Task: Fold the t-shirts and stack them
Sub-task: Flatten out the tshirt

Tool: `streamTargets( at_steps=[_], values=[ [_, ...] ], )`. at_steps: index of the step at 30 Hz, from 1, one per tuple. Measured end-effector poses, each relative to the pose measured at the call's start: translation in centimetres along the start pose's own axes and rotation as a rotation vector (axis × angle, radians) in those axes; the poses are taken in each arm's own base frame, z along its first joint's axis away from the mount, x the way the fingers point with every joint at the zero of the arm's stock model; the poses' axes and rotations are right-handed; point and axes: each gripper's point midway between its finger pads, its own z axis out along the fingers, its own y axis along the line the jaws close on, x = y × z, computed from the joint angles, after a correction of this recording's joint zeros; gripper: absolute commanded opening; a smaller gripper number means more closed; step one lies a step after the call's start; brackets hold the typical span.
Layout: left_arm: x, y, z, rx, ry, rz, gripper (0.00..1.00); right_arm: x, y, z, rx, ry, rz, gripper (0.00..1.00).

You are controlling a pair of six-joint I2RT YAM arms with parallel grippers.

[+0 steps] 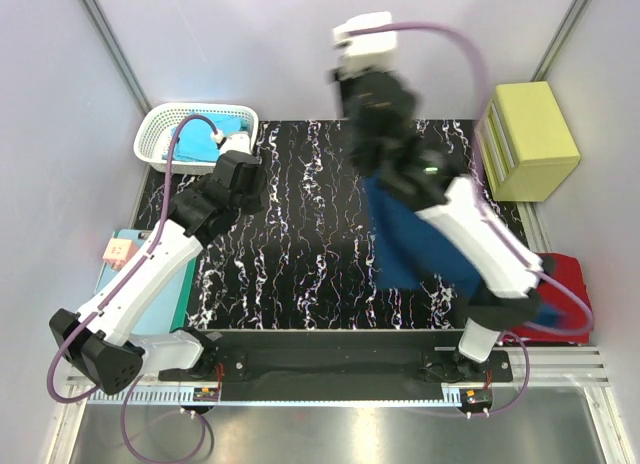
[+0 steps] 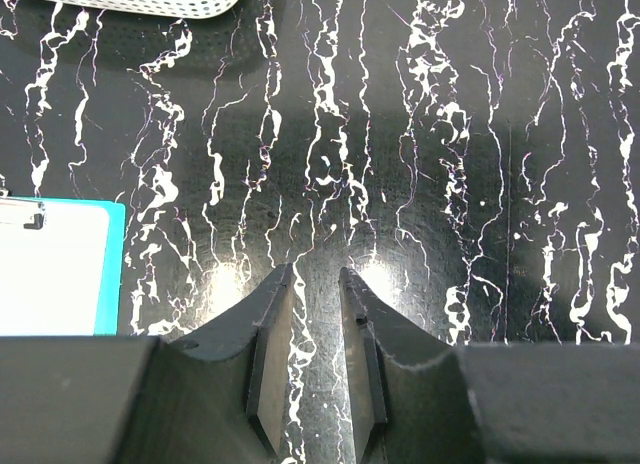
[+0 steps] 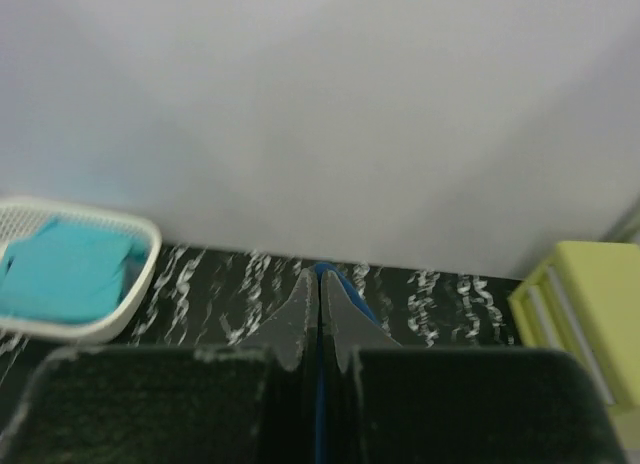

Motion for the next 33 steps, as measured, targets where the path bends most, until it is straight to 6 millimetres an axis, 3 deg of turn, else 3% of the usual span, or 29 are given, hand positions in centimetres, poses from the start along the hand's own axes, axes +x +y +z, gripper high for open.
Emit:
streamTargets(
  at_steps=[2, 3, 6, 10, 14, 18, 22, 33],
  values=[
    [-0.1, 0.0, -0.1, 0.001, -0.003, -0.001, 0.31, 3.5, 5.5, 0.4, -0.094, 0.054, -0.066, 0.0],
    [-0.1, 0.1, -0.2, 0.002, -0.005, -0.002, 0.31, 4.4, 7.2, 0.0, -0.128, 0.07, -0.088, 0.0],
    [-0.2, 0.2, -0.3, 0.001, -0.011, -0.004, 0.31, 8.3, 9.6, 0.2, -0.176, 0.142, -0.179, 0.0],
    [0.2, 0.4, -0.3, -0.003, -0.006, -0.001, 0.31, 8.3, 7.9, 1.2, -0.148, 0.149, -0.169, 0.0],
    [0.3, 0.3, -0.1, -0.003, -0.002, 0.0, 0.31, 5.8, 5.0, 1.3, -0.109, 0.113, -0.108, 0.0],
    [0.8, 0.1, 0.7, -0.014, 0.024, 0.013, 0.3, 3.9, 3.6, 0.5, -0.105, 0.085, -0.056, 0.0],
    [1.4, -0.3, 1.7, -0.025, 0.053, 0.028, 0.3, 3.8, 3.4, 0.4, -0.105, 0.083, -0.047, 0.0],
    [0.5, -2.0, 3.2, -0.006, 0.072, 0.017, 0.29, 6.1, 4.2, 0.5, -0.117, 0.124, -0.093, 0.0]
  ],
)
